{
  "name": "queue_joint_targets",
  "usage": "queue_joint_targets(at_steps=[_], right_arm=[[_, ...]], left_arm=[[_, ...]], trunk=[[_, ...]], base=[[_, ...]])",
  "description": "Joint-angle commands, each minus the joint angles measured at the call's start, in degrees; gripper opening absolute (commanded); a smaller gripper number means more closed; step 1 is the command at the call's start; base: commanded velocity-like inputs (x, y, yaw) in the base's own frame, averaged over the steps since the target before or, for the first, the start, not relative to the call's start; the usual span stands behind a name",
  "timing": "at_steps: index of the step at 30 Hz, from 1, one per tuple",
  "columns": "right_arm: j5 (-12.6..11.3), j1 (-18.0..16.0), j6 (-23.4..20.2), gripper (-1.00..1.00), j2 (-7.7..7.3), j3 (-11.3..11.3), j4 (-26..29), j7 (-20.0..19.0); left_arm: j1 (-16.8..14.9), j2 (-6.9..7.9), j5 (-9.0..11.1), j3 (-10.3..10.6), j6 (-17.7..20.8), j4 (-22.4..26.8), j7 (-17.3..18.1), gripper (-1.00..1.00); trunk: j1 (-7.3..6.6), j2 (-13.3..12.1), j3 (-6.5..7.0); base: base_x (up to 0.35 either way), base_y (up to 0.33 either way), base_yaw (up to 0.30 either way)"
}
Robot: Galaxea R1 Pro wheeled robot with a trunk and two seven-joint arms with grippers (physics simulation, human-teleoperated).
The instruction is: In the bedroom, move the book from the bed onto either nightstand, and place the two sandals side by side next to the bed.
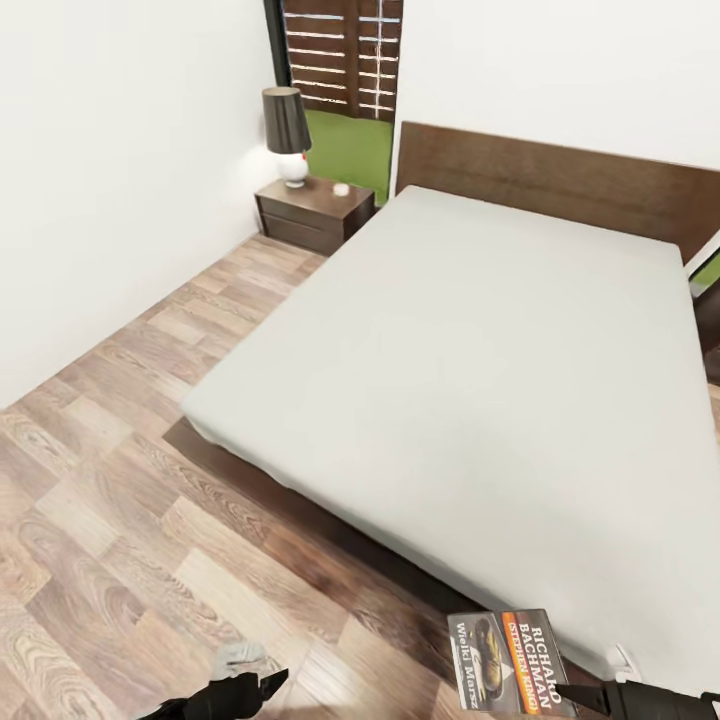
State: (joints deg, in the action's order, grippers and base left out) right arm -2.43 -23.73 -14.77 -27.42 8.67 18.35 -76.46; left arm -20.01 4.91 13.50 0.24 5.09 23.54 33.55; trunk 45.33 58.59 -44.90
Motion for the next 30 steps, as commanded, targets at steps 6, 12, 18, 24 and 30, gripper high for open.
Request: queue_joint_targets(at_steps=[6, 12, 18, 24, 30], right_arm=[[-0.2, 0.0, -0.6, -1.00, -0.01, 0.1, 0.0, -0.2], [-0.2, 0.0, -0.5, -1.00, -0.01, 0.1, 0.0, -0.2], [-0.2, 0.0, -0.5, -1.00, 0.05, 0.1, 0.0, -0.1], [-0.2, 0.0, -0.5, -1.00, 0.08, 0.1, 0.0, -0.2], [-0.2, 0.0, -0.5, -1.00, 0.10, 0.1, 0.0, -0.1]], left_arm=[[0.0, -0.20, 0.6, 0.1, 0.5, -0.2, 0.1, 1.00], [0.0, -0.25, 0.6, 0.1, 0.5, -0.5, 0.0, 1.00], [0.0, -0.25, 0.6, 0.1, 0.4, -0.5, 0.0, 1.00], [0.0, -0.25, 0.6, 0.1, 0.4, -0.5, 0.0, 1.00], [0.0, -0.25, 0.6, 0.1, 0.4, -0.5, 0.0, 1.00]], trunk=[[0.00, 0.0, -0.03], [0.00, 0.0, -0.03], [0.00, 0.0, -0.03], [0.00, 0.0, -0.11], [0.00, 0.0, -0.12]], base=[[0.000, 0.000, 0.285], [0.000, 0.000, 0.285], [0.000, 0.000, 0.285], [0.000, 0.000, 0.207], [0.000, 0.000, 0.016]])
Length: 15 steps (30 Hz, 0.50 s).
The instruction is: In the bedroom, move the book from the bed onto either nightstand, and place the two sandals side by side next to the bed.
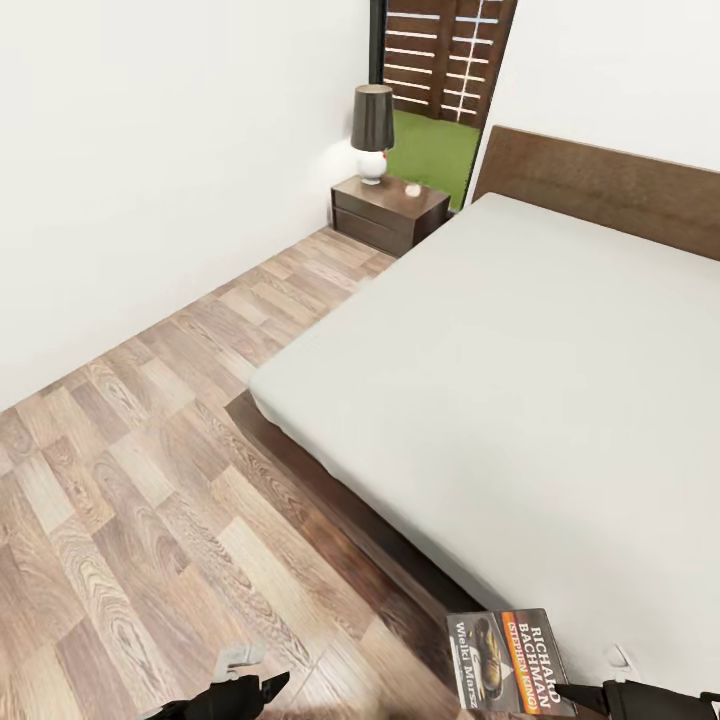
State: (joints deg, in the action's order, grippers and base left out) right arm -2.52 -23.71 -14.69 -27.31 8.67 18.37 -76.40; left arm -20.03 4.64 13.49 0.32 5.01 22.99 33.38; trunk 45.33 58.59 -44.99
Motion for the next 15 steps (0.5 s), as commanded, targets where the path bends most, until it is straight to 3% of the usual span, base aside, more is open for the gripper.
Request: queue_joint_targets(at_steps=[1, 5, 15], right_arm=[[-0.1, 0.0, -0.6, -1.00, -0.01, 0.1, 0.0, -0.2], [-0.1, 0.0, -0.6, -1.00, 0.01, 0.1, 0.0, -0.2], [-0.1, 0.0, -0.6, -1.00, -0.02, 0.1, 0.0, -0.1]], left_arm=[[0.0, 0.02, 0.6, 0.0, 0.5, 0.0, 0.2, 1.00], [0.0, 0.02, 0.6, 0.0, 0.5, 0.0, 0.2, 1.00], [0.0, 0.02, 0.6, 0.0, 0.5, 0.0, 0.2, 1.00]], trunk=[[0.00, 0.0, -0.04], [0.00, 0.0, -0.04], [0.00, 0.0, -0.04]], base=[[0.000, 0.000, 0.000], [0.000, 0.000, 0.148], [0.000, 0.000, 0.279]])
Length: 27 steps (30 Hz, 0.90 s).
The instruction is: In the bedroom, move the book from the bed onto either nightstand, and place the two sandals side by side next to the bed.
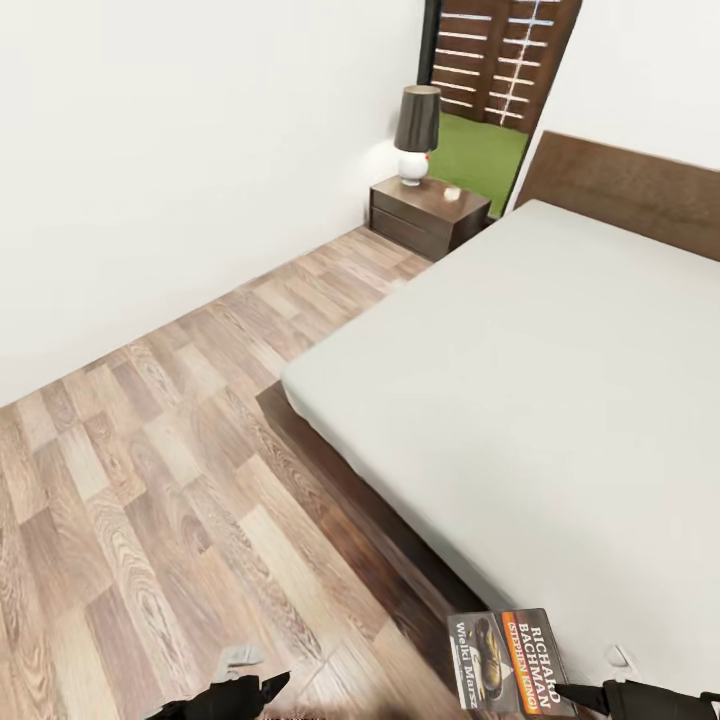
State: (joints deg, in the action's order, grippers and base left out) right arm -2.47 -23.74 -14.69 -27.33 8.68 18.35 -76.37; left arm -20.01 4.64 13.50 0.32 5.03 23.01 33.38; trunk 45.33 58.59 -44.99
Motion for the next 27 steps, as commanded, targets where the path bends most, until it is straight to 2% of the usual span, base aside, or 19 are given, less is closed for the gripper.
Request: queue_joint_targets(at_steps=[1, 27], right_arm=[[-0.2, 0.0, -0.6, -1.00, 0.00, 0.1, 0.0, -0.2], [-0.1, 0.0, -0.6, -1.00, 0.06, 0.0, 0.0, -0.3]], left_arm=[[0.0, 0.01, 0.6, 0.0, 0.5, 0.0, 0.2, 1.00], [0.0, 0.01, 0.6, 0.0, 0.5, 0.0, 0.2, 1.00]], trunk=[[0.00, 0.0, -0.04], [0.00, 0.0, -0.04]], base=[[0.000, 0.000, 0.292], [0.000, 0.000, 0.292]])
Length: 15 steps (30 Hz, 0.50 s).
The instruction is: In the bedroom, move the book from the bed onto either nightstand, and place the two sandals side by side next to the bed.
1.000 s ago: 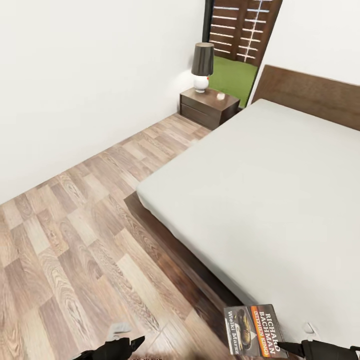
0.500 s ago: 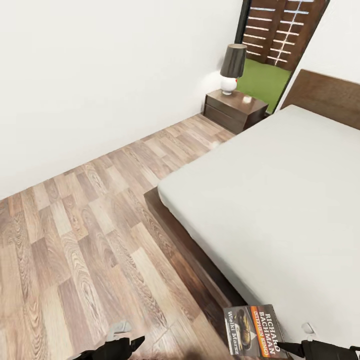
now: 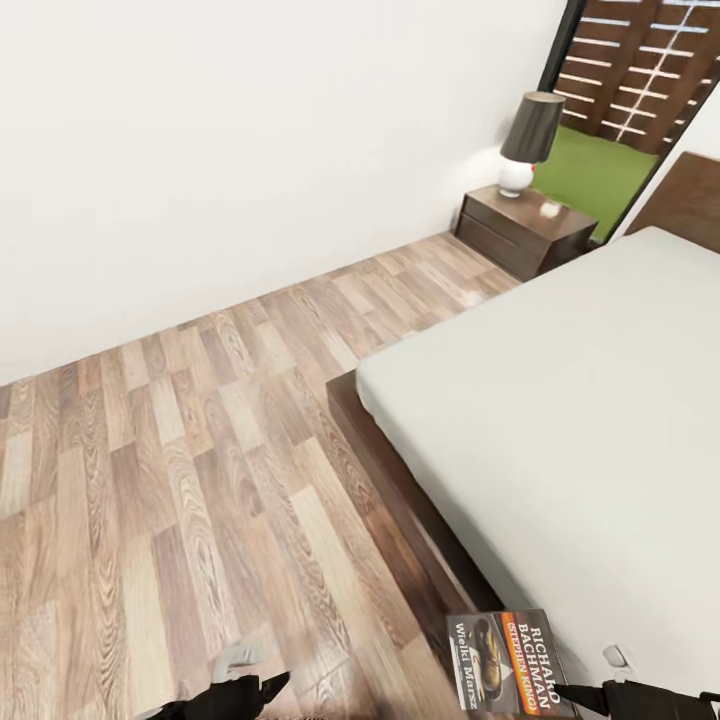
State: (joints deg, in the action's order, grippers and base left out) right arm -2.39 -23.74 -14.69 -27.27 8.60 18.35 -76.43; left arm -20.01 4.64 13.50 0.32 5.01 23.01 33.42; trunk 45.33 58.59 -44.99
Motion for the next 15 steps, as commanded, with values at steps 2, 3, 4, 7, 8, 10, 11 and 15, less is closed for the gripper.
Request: queue_joint_targets(at_steps=[2, 3, 4, 7, 8, 10, 11, 15], right_arm=[[-0.2, 0.0, -0.6, -1.00, 0.01, 0.1, 0.0, -0.2], [-0.2, 0.0, -0.6, -1.00, 0.02, 0.1, 0.0, -0.2], [-0.2, 0.0, -0.6, -1.00, 0.02, 0.1, 0.0, -0.1], [-0.2, 0.0, -0.6, -1.00, 0.02, 0.1, 0.0, -0.1], [-0.2, 0.0, -0.6, -1.00, 0.02, 0.1, 0.0, -0.1], [-0.2, 0.0, -0.6, -1.00, 0.02, 0.1, 0.0, -0.1], [-0.2, 0.0, -0.6, -1.00, 0.02, 0.1, 0.0, -0.1], [-0.2, 0.0, -0.6, -1.00, 0.02, 0.1, 0.0, -0.1]], left_arm=[[0.0, 0.01, 0.5, 0.0, 0.5, 0.0, 0.1, 1.00], [0.0, 0.01, 0.4, 0.0, 0.4, 0.0, -0.1, 1.00], [0.0, 0.01, 0.3, 0.0, 0.3, -0.1, -0.1, 1.00], [0.0, 0.06, 0.1, 0.0, -3.1, -1.7, -0.3, 1.00], [0.0, 0.09, 0.0, 0.0, -4.5, -2.2, -0.3, 1.00], [0.0, 0.24, -0.4, 0.1, -6.5, -3.0, -0.8, 1.00], [0.0, 0.37, -0.9, 0.1, -6.9, -3.2, -1.3, 1.00], [0.0, 0.78, -2.9, 0.0, -7.7, -3.5, -3.2, 1.00]], trunk=[[0.00, 0.0, -0.04], [0.00, 0.0, -0.04], [0.00, 0.0, -0.04], [0.00, 0.0, -0.04], [0.00, 0.0, -0.04], [0.00, 0.0, -0.04], [0.00, 0.0, -0.04], [0.00, 0.0, -0.04]], base=[[0.000, 0.000, 0.292], [0.000, 0.000, 0.292], [0.000, 0.000, 0.292], [0.000, 0.000, 0.292], [0.000, 0.000, 0.292], [0.000, 0.000, 0.292], [0.000, 0.000, 0.292], [0.000, 0.000, 0.292]])
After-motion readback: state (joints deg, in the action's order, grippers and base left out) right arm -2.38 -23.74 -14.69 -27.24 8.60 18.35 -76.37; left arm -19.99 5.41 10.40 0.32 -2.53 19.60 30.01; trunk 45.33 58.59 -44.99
